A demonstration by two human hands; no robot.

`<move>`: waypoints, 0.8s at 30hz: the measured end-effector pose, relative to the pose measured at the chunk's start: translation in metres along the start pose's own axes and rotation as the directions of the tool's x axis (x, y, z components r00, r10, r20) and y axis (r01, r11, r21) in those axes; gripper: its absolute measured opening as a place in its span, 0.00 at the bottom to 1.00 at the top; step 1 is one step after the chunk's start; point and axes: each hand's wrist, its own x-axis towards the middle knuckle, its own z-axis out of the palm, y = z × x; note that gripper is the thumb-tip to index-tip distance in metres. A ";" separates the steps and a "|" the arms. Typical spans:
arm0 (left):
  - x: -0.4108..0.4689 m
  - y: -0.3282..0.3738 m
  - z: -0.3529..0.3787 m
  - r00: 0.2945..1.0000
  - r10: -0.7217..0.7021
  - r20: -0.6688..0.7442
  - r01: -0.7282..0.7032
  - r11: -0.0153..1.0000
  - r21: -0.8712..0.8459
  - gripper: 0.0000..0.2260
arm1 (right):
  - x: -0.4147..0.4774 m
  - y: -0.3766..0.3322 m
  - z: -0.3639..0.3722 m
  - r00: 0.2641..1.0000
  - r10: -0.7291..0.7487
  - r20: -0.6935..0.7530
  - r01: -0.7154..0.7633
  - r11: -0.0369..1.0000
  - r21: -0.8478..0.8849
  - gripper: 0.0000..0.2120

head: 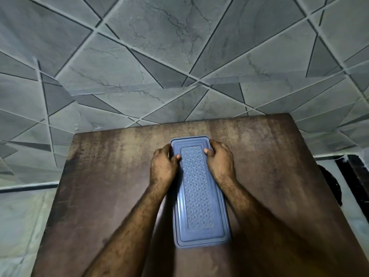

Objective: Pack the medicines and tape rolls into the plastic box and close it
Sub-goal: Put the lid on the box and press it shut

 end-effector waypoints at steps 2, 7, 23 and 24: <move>-0.024 -0.009 -0.006 0.993 0.102 0.059 -0.108 0.989 0.105 0.10 | -0.022 0.013 -0.005 0.996 -0.092 -0.016 0.091 0.995 -0.050 0.17; -0.061 -0.029 -0.004 0.988 0.149 0.049 -0.154 0.982 0.113 0.18 | -0.069 0.040 0.003 0.956 -0.287 -0.056 0.275 0.948 -0.158 0.23; -0.053 -0.031 -0.003 0.975 0.191 0.116 -0.210 0.960 0.186 0.25 | -0.062 0.024 -0.019 0.977 -0.189 0.101 0.202 0.969 -0.144 0.21; -0.050 -0.028 -0.007 0.970 0.216 0.115 -0.235 0.952 0.198 0.26 | -0.062 0.017 -0.025 0.977 -0.186 0.101 0.198 0.972 -0.128 0.21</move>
